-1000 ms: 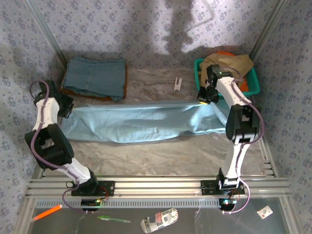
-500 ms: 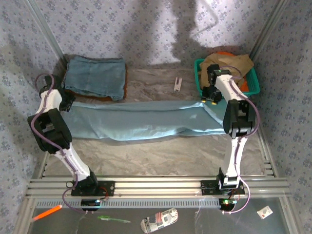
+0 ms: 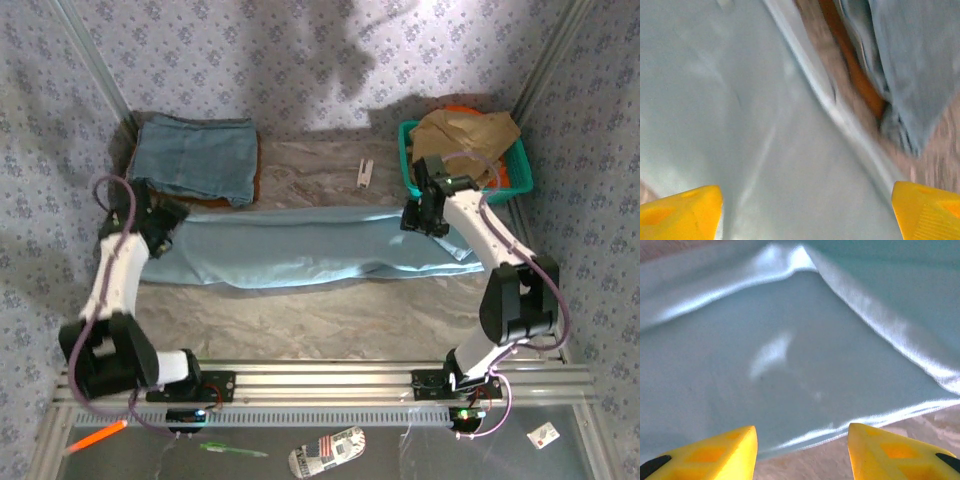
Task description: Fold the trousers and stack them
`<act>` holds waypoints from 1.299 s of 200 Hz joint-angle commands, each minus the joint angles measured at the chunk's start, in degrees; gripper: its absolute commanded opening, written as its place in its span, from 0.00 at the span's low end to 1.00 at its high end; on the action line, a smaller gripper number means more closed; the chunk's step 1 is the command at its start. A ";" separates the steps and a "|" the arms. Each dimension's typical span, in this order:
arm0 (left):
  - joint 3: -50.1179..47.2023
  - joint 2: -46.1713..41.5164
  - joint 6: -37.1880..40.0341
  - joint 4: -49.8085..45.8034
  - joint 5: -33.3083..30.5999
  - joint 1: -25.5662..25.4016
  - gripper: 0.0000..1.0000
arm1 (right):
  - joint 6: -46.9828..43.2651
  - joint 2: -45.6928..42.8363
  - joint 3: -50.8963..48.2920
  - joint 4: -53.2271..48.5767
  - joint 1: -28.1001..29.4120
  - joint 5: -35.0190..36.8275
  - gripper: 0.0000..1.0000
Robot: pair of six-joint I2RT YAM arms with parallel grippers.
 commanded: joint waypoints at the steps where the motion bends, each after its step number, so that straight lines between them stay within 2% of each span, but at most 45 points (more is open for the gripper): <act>1: -11.41 -6.00 -0.78 1.50 0.53 -2.40 0.87 | 2.99 -3.12 -5.49 3.08 0.12 -3.30 0.52; 26: -19.70 -10.28 -2.81 5.07 0.34 -4.53 0.88 | 5.00 -4.31 -12.63 6.01 3.78 -5.84 0.52; 51: -24.40 -10.29 -3.93 7.73 -2.62 -4.70 0.87 | 8.79 -3.04 -17.56 12.30 8.61 -8.47 0.53; 71: -27.14 -9.18 -4.52 11.19 -5.45 -4.63 0.82 | 9.60 0.25 -18.57 15.58 10.74 -8.25 0.54; 87: -28.08 -6.84 -4.94 13.37 -8.21 -3.92 0.67 | 9.00 3.76 -17.63 15.55 10.88 -8.16 0.50; 104: -28.76 -3.63 -4.81 16.64 -6.21 -1.49 0.47 | 8.36 6.06 -17.13 15.33 10.88 -7.86 0.46; 122: -29.06 -0.19 -4.55 19.85 -4.72 0.84 0.34 | 8.16 6.84 -17.40 15.35 10.79 -6.71 0.39; 136: -28.74 1.99 -3.72 21.70 -3.07 2.24 0.28 | 7.85 7.18 -17.40 14.90 10.89 -6.34 0.39; 149: -27.99 3.20 -3.34 21.97 -2.38 2.67 0.22 | 7.78 7.26 -17.34 14.14 10.89 -5.92 0.42; 178: -26.74 2.68 -2.44 20.97 -0.89 2.69 0.06 | 7.44 4.88 -16.45 12.02 13.15 -3.73 0.45; 199: -26.27 0.83 -2.17 19.53 2.19 1.50 0.07 | 4.12 2.90 -14.50 11.03 17.51 -0.21 0.45; 229: -27.09 -5.60 -3.03 15.15 2.47 -3.87 0.18 | 1.85 6.07 -10.38 11.07 21.04 0.23 0.48; 260: -26.59 -17.12 -1.98 4.98 -0.16 -8.59 0.43 | 2.06 9.18 -6.59 11.85 24.27 -0.45 0.53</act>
